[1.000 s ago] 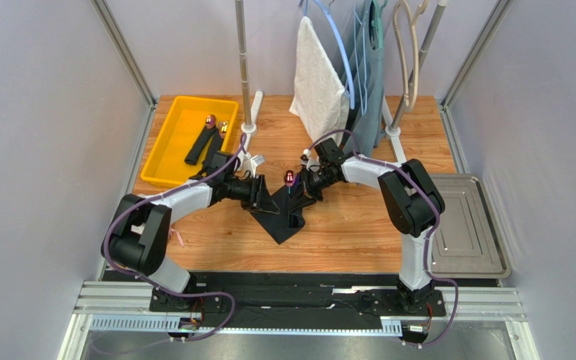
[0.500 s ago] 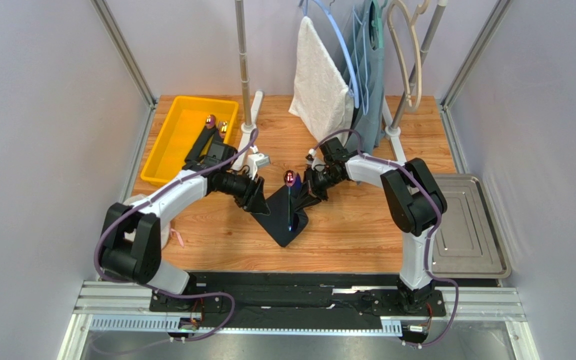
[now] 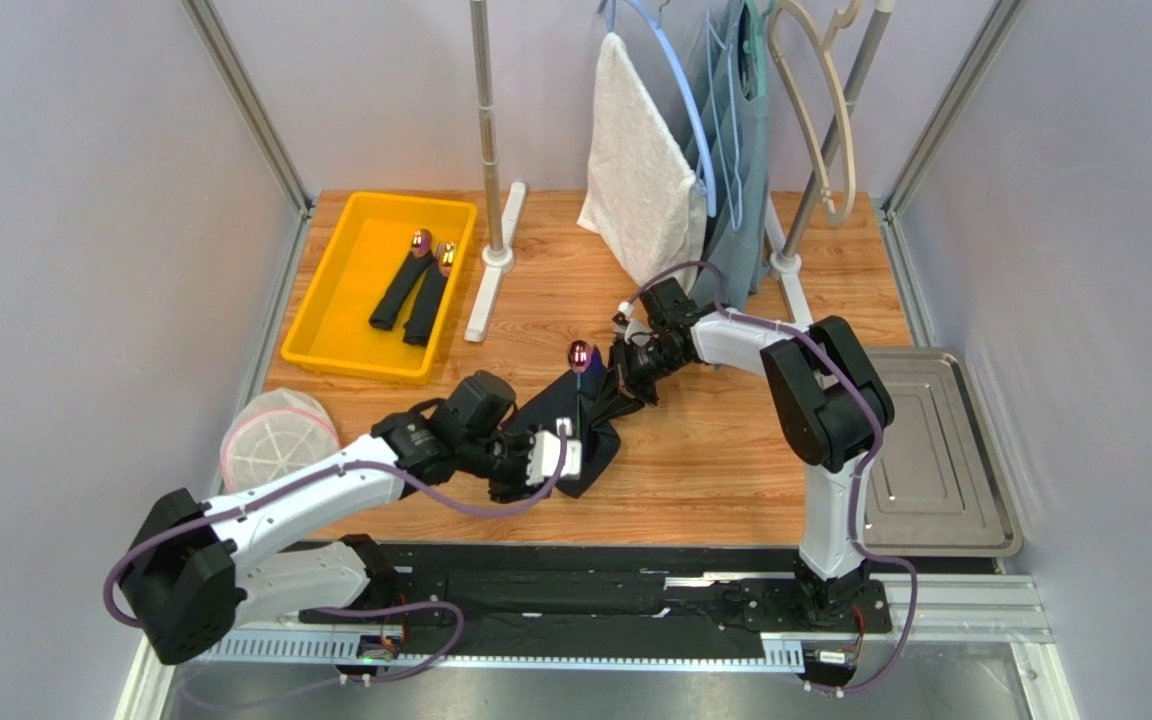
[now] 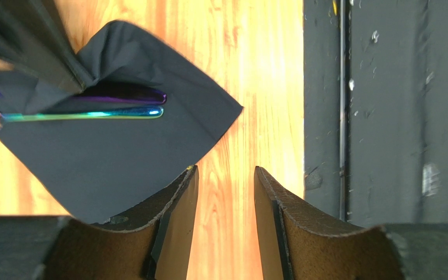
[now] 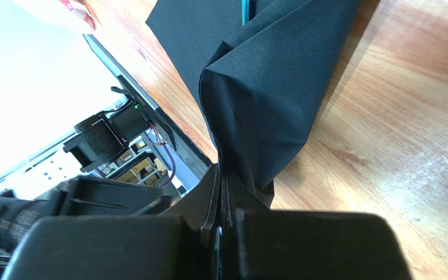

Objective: Place the utensils on the paper napkin and roll it up

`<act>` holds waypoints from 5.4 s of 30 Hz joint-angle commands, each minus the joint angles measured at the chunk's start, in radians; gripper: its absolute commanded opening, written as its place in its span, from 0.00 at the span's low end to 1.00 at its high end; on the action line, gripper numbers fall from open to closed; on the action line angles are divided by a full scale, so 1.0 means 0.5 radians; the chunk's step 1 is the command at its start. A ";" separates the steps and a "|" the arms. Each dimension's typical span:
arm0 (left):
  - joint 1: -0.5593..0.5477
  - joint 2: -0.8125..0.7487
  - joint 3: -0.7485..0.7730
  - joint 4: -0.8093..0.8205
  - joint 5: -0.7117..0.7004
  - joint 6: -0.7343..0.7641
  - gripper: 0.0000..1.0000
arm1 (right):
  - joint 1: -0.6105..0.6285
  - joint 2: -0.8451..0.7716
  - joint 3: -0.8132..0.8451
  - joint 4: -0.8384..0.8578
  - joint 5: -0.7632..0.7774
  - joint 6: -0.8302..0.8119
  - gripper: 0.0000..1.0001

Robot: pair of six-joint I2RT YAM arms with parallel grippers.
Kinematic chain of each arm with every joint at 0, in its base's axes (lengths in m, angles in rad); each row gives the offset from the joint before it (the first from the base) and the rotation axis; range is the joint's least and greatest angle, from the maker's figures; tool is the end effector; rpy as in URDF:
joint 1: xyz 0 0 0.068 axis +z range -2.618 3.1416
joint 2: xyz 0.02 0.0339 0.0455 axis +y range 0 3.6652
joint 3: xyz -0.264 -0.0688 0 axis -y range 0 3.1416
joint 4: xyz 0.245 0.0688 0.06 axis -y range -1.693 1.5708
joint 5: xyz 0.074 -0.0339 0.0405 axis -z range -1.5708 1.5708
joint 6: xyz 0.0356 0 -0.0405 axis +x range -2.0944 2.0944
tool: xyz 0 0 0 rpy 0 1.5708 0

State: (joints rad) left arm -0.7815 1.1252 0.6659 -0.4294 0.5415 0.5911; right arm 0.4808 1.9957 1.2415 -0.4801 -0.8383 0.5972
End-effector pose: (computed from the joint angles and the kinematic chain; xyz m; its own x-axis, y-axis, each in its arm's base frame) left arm 0.1420 -0.1668 0.2158 0.0074 0.6654 -0.7464 0.9998 0.0104 0.0191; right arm 0.3254 0.1996 0.1377 -0.9884 -0.0914 0.1216 0.0349 0.6419 0.7660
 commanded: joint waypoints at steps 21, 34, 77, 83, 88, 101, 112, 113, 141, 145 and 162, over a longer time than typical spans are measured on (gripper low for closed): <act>-0.698 0.250 -0.117 0.607 -0.813 0.287 0.44 | -0.035 -0.089 -0.029 -0.018 -0.011 -0.038 0.00; -0.643 0.229 -0.074 0.647 -0.911 0.195 0.03 | -0.041 -0.126 -0.056 -0.037 -0.032 -0.068 0.00; -0.051 1.324 1.083 -0.181 -0.589 -0.433 0.00 | 0.057 -0.022 -0.029 -0.178 0.066 -0.120 0.00; 0.053 1.299 1.116 -0.224 -0.381 -0.685 0.10 | 0.103 0.031 0.048 -0.282 0.222 -0.179 0.00; 0.362 1.039 1.001 -0.142 0.074 -1.025 0.23 | 0.103 0.040 0.066 -0.325 0.308 -0.216 0.00; 0.443 1.093 0.567 0.364 0.635 -1.906 0.17 | 0.103 0.040 0.103 -0.338 0.293 -0.222 0.00; 0.489 1.431 0.659 0.497 0.448 -2.090 0.08 | 0.100 -0.031 0.134 -0.328 0.192 -0.216 0.00; 0.504 1.446 0.656 0.497 0.436 -2.102 0.08 | 0.103 -0.040 0.131 -0.322 0.170 -0.213 0.00; 0.538 1.545 0.678 0.457 0.377 -2.075 0.03 | 0.180 0.117 0.036 0.386 -0.097 0.444 0.00; 0.572 1.453 0.632 0.530 0.448 -2.130 0.04 | 0.180 0.135 -0.013 0.503 -0.060 0.517 0.00; 0.750 1.066 0.537 0.126 0.571 -2.041 0.10 | 0.180 0.156 -0.050 0.537 0.112 0.502 0.00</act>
State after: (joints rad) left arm -0.4217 1.7367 0.9424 -0.2913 0.7254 -0.4587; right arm 0.5629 2.0430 1.2232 -0.2413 -0.8864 0.8490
